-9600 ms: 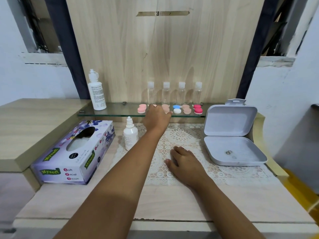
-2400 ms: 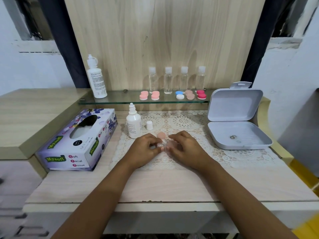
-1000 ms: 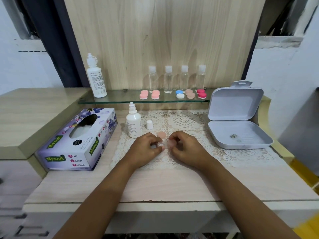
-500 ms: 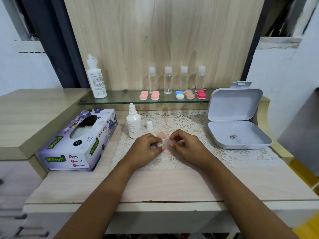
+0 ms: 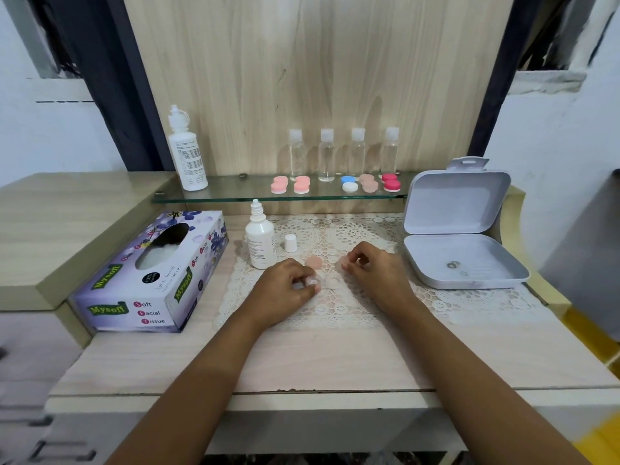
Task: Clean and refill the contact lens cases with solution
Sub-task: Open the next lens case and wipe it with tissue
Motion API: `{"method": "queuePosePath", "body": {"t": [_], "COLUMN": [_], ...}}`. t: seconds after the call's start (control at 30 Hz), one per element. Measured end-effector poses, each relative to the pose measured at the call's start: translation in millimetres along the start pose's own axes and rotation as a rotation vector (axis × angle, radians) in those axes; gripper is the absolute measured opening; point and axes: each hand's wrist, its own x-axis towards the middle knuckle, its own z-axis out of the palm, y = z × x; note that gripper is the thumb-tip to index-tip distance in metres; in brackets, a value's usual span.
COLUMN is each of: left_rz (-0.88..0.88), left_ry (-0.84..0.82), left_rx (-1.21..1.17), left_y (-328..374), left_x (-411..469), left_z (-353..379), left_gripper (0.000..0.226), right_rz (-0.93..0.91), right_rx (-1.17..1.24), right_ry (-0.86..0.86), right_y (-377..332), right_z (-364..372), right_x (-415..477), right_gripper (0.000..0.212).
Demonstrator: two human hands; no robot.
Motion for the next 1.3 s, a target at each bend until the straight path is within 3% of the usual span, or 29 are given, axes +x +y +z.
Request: {"method": "queuePosePath", "body": {"t": [0.23,0.47,0.67,0.77,1.03,1.3], "left_rz": [0.002,-0.003,-0.015,-0.013,0.014,-0.060], "left_ry": [0.009,0.021,0.017,0.011,-0.004,-0.079], "left_rx": [0.023,0.020,0.018,0.019,0.216,0.363], "left_y": [0,1,0,-1,1,3], "left_x": [0,-1,-1,-2,-8,-7], "left_z": [0,0,1,1,3,5], "left_gripper": [0.024,0.025,0.030,0.032,0.060,0.056], "right_rz": [-0.071,-0.138,-0.143,-0.156,-0.072,-0.006], "right_rx": [-0.055,-0.081,-0.089,-0.112,-0.024,0.019], "right_ry": [-0.050,0.030,-0.219,-0.238,-0.128,-0.013], "right_y": [3,-2,-4,-4,-9,-10], "right_z": [4,1,-1,-1,-6,-24], "right_x": [0,-4,-13,-13,-16,-13], "right_gripper": [0.007,0.018,0.043,0.041,0.025,0.028]}}
